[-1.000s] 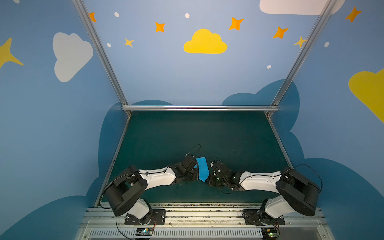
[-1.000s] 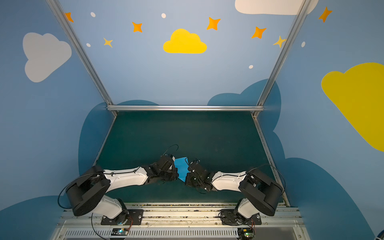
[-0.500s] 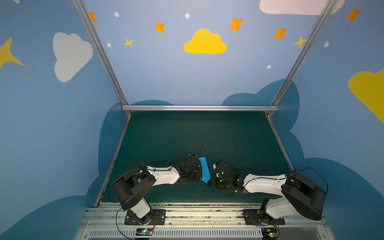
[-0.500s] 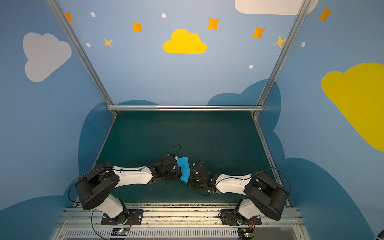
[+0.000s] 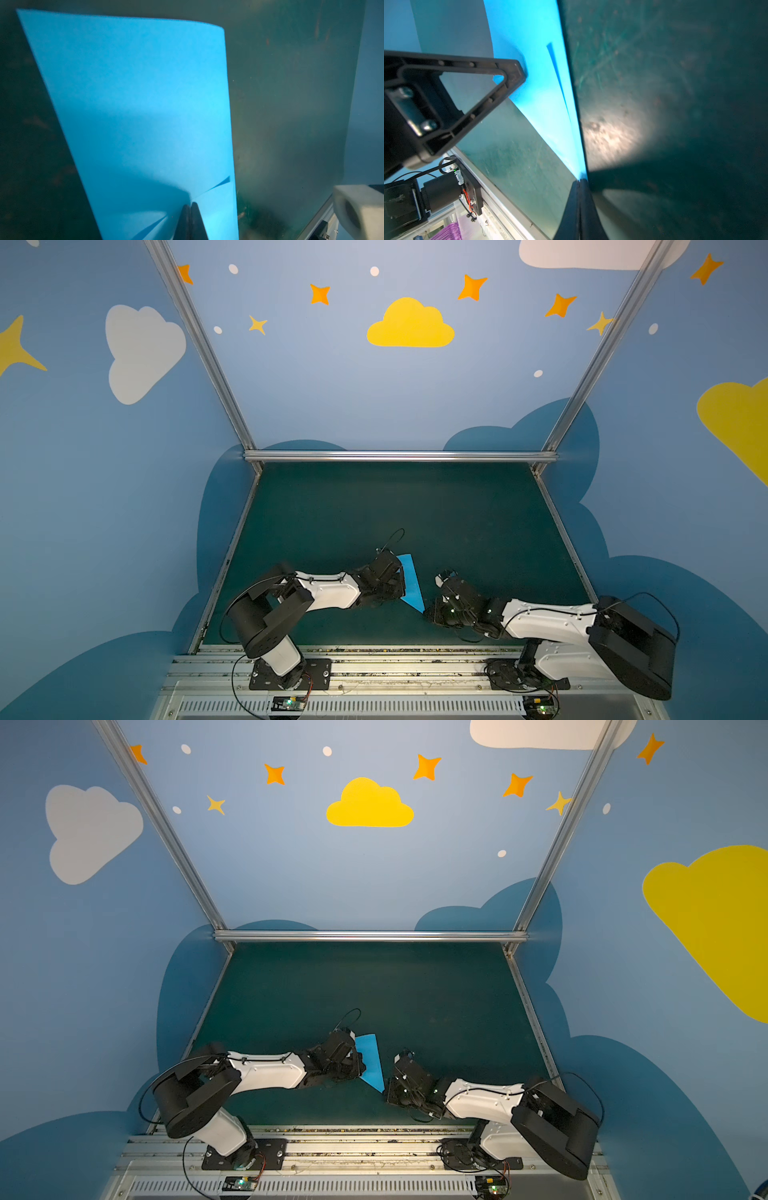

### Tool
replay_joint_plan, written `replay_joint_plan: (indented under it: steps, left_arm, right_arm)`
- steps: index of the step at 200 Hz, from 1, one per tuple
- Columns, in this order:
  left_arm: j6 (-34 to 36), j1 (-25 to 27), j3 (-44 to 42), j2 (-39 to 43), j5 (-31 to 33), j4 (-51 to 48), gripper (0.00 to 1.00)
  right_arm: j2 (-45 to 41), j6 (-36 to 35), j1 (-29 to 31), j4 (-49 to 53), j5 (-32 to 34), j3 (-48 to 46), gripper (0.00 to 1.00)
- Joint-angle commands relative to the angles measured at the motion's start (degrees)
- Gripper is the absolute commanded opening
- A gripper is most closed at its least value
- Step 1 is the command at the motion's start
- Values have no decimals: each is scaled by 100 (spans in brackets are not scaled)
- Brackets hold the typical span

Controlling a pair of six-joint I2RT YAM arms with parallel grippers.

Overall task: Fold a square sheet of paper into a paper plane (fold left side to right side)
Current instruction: 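Lift both grippers off the blue paper and draw them apart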

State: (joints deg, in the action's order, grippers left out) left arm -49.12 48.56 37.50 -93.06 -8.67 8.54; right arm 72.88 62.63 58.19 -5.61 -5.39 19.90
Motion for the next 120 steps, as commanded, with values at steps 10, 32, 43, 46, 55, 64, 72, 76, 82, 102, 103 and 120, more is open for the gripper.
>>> replay_joint_plan:
  steps: [10, 32, 43, 46, 55, 64, 72, 76, 82, 102, 103, 120]
  left_arm:
    - [-50, 14, -234, -295, 265, -570, 4]
    - [-101, 14, -267, -212, 282, -582, 4]
    - [-116, 9, -274, -139, 263, -581, 4]
    - [-111, 8, -270, -116, 256, -581, 4]
    - [-76, 15, -232, -27, 222, -621, 4]
    - [21, 14, -169, 94, 169, -670, 4]
    - [96, 13, -82, 231, 146, -764, 4]
    - [146, 5, -33, 295, 138, -829, 4]
    - [218, -11, 56, 417, 137, -952, 6]
    - [403, -84, 317, 874, 219, -1418, 17]
    - [403, -83, 327, 893, 235, -1448, 18]
    - [441, -269, 508, 1227, 410, -1899, 34]
  right_arm:
    - [-102, 202, 16, 1410, 291, -503, 0]
    - [-436, 266, -34, 1718, 386, -547, 0]
    - [-661, 296, -58, 1856, 450, -557, 0]
    - [-732, 282, -66, 1898, 459, -553, 0]
    - [-930, 227, -110, 2017, 464, -515, 0]
    - [-1125, 187, -146, 2120, 468, -475, 0]
    - [-1293, 133, -175, 2158, 473, -452, 0]
    - [-1368, 119, -189, 2180, 480, -434, 0]
    - [-1481, 103, -211, 2231, 500, -400, 0]
    - [-1725, -38, -346, 2313, 497, -289, 2]
    - [-1734, -44, -358, 2316, 496, -278, 3]
    - [-1745, -217, -537, 2304, 372, -153, 15]
